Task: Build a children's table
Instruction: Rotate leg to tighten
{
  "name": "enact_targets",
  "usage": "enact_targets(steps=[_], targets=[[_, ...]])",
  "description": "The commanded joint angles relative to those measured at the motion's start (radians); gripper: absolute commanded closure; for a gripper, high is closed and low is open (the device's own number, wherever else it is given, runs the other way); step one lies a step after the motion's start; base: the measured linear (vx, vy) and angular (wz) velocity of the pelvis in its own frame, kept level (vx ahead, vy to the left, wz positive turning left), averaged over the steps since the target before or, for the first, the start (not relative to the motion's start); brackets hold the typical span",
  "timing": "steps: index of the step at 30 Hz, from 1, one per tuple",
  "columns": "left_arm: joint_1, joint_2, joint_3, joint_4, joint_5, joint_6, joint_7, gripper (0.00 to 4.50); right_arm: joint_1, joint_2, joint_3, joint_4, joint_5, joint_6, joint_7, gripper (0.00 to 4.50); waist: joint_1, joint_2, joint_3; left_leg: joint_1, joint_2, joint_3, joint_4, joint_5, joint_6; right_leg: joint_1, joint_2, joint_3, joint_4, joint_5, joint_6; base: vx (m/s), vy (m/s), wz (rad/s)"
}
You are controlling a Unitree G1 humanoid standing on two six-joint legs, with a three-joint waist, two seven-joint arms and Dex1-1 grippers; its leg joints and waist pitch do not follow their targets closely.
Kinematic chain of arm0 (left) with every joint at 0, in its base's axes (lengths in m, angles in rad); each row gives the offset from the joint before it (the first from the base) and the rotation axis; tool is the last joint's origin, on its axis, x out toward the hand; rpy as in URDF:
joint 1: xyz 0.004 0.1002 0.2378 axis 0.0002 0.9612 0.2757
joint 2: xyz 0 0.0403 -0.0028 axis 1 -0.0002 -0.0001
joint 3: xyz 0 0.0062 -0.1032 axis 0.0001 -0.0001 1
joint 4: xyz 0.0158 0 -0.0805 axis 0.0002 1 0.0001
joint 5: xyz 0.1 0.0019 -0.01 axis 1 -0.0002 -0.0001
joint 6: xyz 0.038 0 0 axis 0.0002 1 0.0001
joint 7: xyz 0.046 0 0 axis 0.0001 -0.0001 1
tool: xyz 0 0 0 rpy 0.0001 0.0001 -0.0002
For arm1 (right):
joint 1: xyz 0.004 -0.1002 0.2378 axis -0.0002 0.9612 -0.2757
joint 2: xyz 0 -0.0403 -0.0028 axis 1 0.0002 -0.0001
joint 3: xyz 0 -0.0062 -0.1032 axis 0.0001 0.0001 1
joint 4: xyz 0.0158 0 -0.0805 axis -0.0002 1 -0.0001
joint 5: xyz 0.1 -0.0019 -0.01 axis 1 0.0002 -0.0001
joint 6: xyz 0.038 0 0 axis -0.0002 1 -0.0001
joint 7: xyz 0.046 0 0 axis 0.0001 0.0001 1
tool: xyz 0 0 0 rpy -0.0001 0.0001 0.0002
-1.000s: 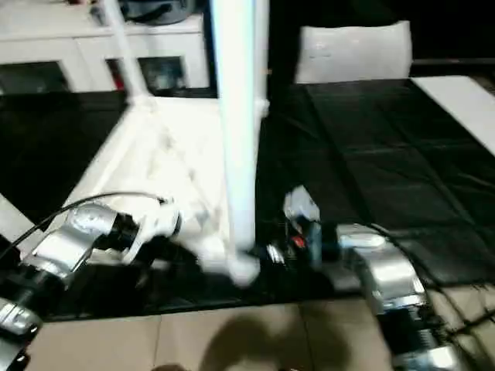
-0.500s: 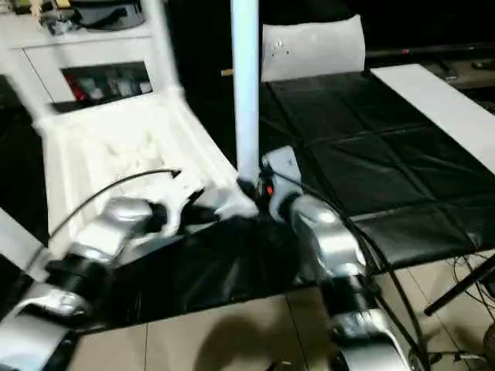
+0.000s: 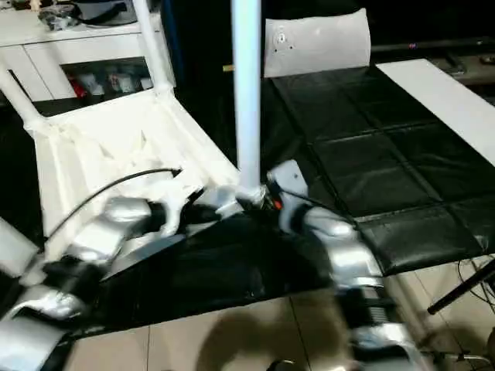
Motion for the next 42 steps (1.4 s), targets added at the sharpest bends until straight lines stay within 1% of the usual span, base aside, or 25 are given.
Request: enact_targets(steps=[1, 2, 3, 4, 6, 7, 8, 10, 12, 15, 17, 20, 21, 24, 25, 27, 29, 30, 32, 34, 38, 39, 40, 41, 42], targets=[[0.001, 0.015, -0.028, -0.044, -0.010, -0.053, -0.083, 4.50, 0.003, 0.000, 0.031, -0.029, 0.025, -0.025, 0.080, 0.78, 0.010, -0.003, -0.067, -0.009, 0.046, -0.015, -0.060, -0.113, 0.132, 0.074, -0.072, 0.059, -0.059, -0.245, -0.156, 0.000, 0.000, 0.00], [0.010, 0.037, -0.045, -0.053, -0.015, -0.087, -0.140, 4.50, 0.005, -0.020, 0.033, -0.036, 0.047, -0.030, 0.139, 0.78, 0.013, -0.002, -0.066, -0.005, 0.049, -0.015, -0.061, -0.120, 0.128, 0.072, -0.071, 0.059, -0.060, -0.262, -0.152, 0.000, 0.000, 0.00], [0.021, 0.069, -0.071, -0.066, -0.017, -0.121, -0.214, 4.50, 0.008, -0.047, 0.035, -0.049, 0.082, -0.030, 0.227, 0.78, 0.020, -0.008, -0.066, -0.005, 0.052, -0.016, -0.063, -0.133, 0.127, 0.075, -0.072, 0.060, -0.060, -0.275, -0.146, 0.000, 0.000, 0.00], [0.024, 0.077, -0.078, -0.069, -0.018, -0.130, -0.234, 4.50, 0.008, -0.054, 0.035, -0.052, 0.092, -0.030, 0.253, 0.78, 0.023, -0.008, -0.065, -0.005, 0.053, -0.015, -0.063, -0.135, 0.129, 0.073, -0.071, 0.061, -0.058, -0.279, -0.144, 0.000, 0.000, 0.00], [0.030, 0.107, -0.101, -0.073, -0.016, -0.164, -0.298, 4.50, 0.007, -0.082, 0.044, -0.062, 0.119, -0.015, 0.339, 0.78, 0.038, -0.001, -0.065, 0.004, 0.060, -0.011, -0.063, -0.135, 0.125, 0.064, -0.071, 0.064, -0.057, -0.276, -0.150, 0.000, 0.000, 0.00], [0.031, 0.118, -0.109, -0.074, -0.019, -0.179, -0.328, 4.50, 0.005, -0.099, 0.054, -0.065, 0.129, -0.004, 0.384, 0.78, 0.043, -0.007, -0.064, 0.003, 0.060, -0.013, -0.064, -0.133, 0.121, 0.065, -0.070, 0.064, -0.055, -0.274, -0.150, 0.000, 0.000, 0.00], [0.032, 0.122, -0.111, -0.075, -0.020, -0.184, -0.340, 4.50, 0.003, -0.105, 0.058, -0.065, 0.132, -0.001, 0.399, 0.78, 0.056, -0.007, -0.065, 0.009, 0.061, -0.011, -0.064, -0.137, 0.117, 0.062, -0.072, 0.066, -0.052, -0.276, -0.156, 0.000, 0.000, 0.00], [0.034, 0.142, -0.124, -0.081, -0.026, -0.201, -0.395, 4.50, -0.004, -0.129, 0.078, -0.060, 0.143, 0.015, 0.464, 0.78, 0.072, -0.009, -0.063, 0.010, 0.062, -0.008, -0.066, -0.149, 0.105, 0.061, -0.074, 0.069, -0.053, -0.301, -0.150, 0.000, 0.000, 0.00], [0.030, 0.161, -0.137, -0.076, -0.020, -0.223, -0.434, 4.50, -0.010, -0.145, 0.096, -0.061, 0.153, 0.039, 0.519, 1.02, 0.081, -0.012, -0.064, 0.010, 0.062, -0.009, -0.068, -0.146, 0.092, 0.061, -0.075, 0.070, -0.051, -0.308, -0.147, 0.000, 0.000, 0.00], [0.028, 0.172, -0.145, -0.071, -0.015, -0.240, -0.458, 4.50, -0.011, -0.152, 0.105, -0.065, 0.164, 0.057, 0.551, 1.14, 0.089, -0.012, -0.063, 0.010, 0.063, -0.008, -0.068, -0.144, 0.090, 0.061, -0.076, 0.072, -0.052, -0.312, -0.141, 0.000, 0.000, 0.00], [0.026, 0.186, -0.154, -0.067, -0.014, -0.262, -0.494, 4.50, -0.013, -0.163, 0.123, -0.076, 0.185, 0.093, 0.608, 1.37, 0.097, -0.016, -0.065, 0.010, 0.062, -0.008, -0.068, -0.135, 0.086, 0.061, -0.077, 0.072, -0.051, -0.314, -0.137, 0.000, 0.000, 0.00], [0.025, 0.198, -0.161, -0.069, -0.014, -0.272, -0.523, 4.50, -0.014, -0.171, 0.135, -0.082, 0.194, 0.111, 0.636, 1.58, 0.099, -0.016, -0.065, 0.009, 0.061, -0.008, -0.068, -0.134, 0.080, 0.061, -0.078, 0.071, -0.054, -0.332, -0.127, 0.000, 0.000, 0.00], [0.025, 0.206, -0.167, -0.070, -0.011, -0.280, -0.538, 4.50, -0.015, -0.174, 0.139, -0.083, 0.198, 0.119, 0.649, 1.80, 0.099, -0.016, -0.064, 0.009, 0.061, -0.008, -0.068, -0.135, 0.078, 0.060, -0.077, 0.071, -0.054, -0.336, -0.126, 0.000, 0.000, 0.00], [0.025, 0.214, -0.172, -0.068, -0.010, -0.291, -0.557, 4.50, -0.018, -0.177, 0.143, -0.084, 0.204, 0.131, 0.666, 1.92, 0.099, -0.017, -0.064, 0.008, 0.060, -0.009, -0.069, -0.135, 0.075, 0.061, -0.077, 0.070, -0.054, -0.347, -0.118, 0.000, 0.000, 0.00], [0.025, 0.217, -0.174, -0.068, -0.010, -0.296, -0.564, 4.50, -0.019, -0.178, 0.142, -0.085, 0.204, 0.135, 0.672, 1.97, 0.100, -0.014, -0.066, 0.009, 0.060, -0.008, -0.068, -0.134, 0.073, 0.061, -0.077, 0.071, -0.054, -0.346, -0.119, 0.000, 0.000, 0.00], [0.025, 0.217, -0.175, -0.067, -0.010, -0.299, -0.569, 4.50, -0.020, -0.178, 0.142, -0.085, 0.205, 0.138, 0.675, 2.30, 0.100, -0.014, -0.066, 0.008, 0.060, -0.009, -0.068, -0.134, 0.071, 0.061, -0.076, 0.070, -0.054, -0.341, -0.121, 0.000, 0.000, 0.00], [0.022, 0.215, -0.176, -0.062, -0.008, -0.303, -0.570, 4.50, -0.021, -0.177, 0.142, -0.085, 0.207, 0.142, 0.675, 2.37, 0.100, -0.016, -0.066, 0.008, 0.060, -0.008, -0.068, -0.133, 0.069, 0.061, -0.076, 0.070, -0.055, -0.341, -0.120, 0.000, 0.000, 0.00], [0.018, 0.211, -0.173, -0.055, -0.006, -0.306, -0.562, 4.50, -0.019, -0.177, 0.143, -0.088, 0.209, 0.144, 0.673, 2.42, 0.101, -0.011, -0.066, 0.008, 0.059, -0.009, -0.068, -0.132, 0.068, 0.062, -0.077, 0.069, -0.054, -0.341, -0.120, 0.000, 0.000, 0.00], [0.010, 0.203, -0.168, -0.042, -0.003, -0.310, -0.550, 4.50, -0.015, -0.175, 0.144, -0.093, 0.212, 0.147, 0.667, 2.47, 0.100, -0.015, -0.066, 0.009, 0.059, -0.008, -0.067, -0.132, 0.068, 0.061, -0.076, 0.069, -0.055, -0.341, -0.118, 0.000, 0.000, 0.00], [0.006, 0.196, -0.162, -0.035, -0.008, -0.303, -0.541, 4.50, -0.009, -0.167, 0.136, -0.100, 0.220, 0.155, 0.651, 2.48, 0.101, -0.013, -0.065, 0.008, 0.059, -0.008, -0.068, -0.134, 0.067, 0.061, -0.076, 0.069, -0.056, -0.351, -0.114, 0.000, 0.000, 0.00], [0.003, 0.167, -0.138, -0.035, -0.030, -0.264, -0.504, 4.50, 0.007, -0.109, 0.089, -0.125, 0.235, 0.180, 0.536, 2.49, 0.099, -0.013, -0.064, 0.008, 0.059, -0.009, -0.069, -0.145, 0.058, 0.062, -0.076, 0.068, -0.060, -0.373, -0.107, 0.000, 0.000, 0.00], [-0.001, 0.143, -0.125, -0.031, -0.033, -0.241, -0.463, 4.50, 0.016, -0.067, 0.077, -0.122, 0.196, 0.163, 0.425, 2.49, 0.095, -0.013, -0.061, 0.006, 0.056, -0.008, -0.070, -0.156, 0.050, 0.060, -0.076, 0.067, -0.064, -0.399, -0.095, 0.000, 0.000, 0.00], [-0.005, 0.133, -0.119, -0.028, -0.033, -0.228, -0.440, 4.50, 0.015, -0.049, 0.071, -0.113, 0.179, 0.159, 0.375, 2.49, 0.090, -0.012, -0.057, 0.008, 0.049, -0.009, -0.071, -0.179, 0.035, 0.058, -0.075, 0.062, -0.073, -0.464, -0.074, 0.000, 0.000, 0.00], [-0.009, 0.120, -0.111, -0.024, -0.032, -0.212, -0.413, 4.50, 0.014, -0.029, 0.063, -0.101, 0.161, 0.157, 0.318, 2.49, 0.086, -0.014, -0.057, 0.011, 0.046, -0.007, -0.069, -0.184, 0.028, 0.056, -0.075, 0.060, -0.079, -0.496, -0.060, 0.000, 0.000, 0.00], [-0.020, 0.097, -0.099, -0.014, -0.027, -0.182, -0.360, 4.50, 0.008, 0.004, 0.044, -0.084, 0.152, 0.164, 0.242, 2.50, 0.080, -0.015, -0.052, 0.014, 0.038, -0.008, -0.067, -0.202, 0.018, 0.054, -0.075, 0.054, -0.090, -0.564, -0.036, 0.000, 0.000, 0.00]])
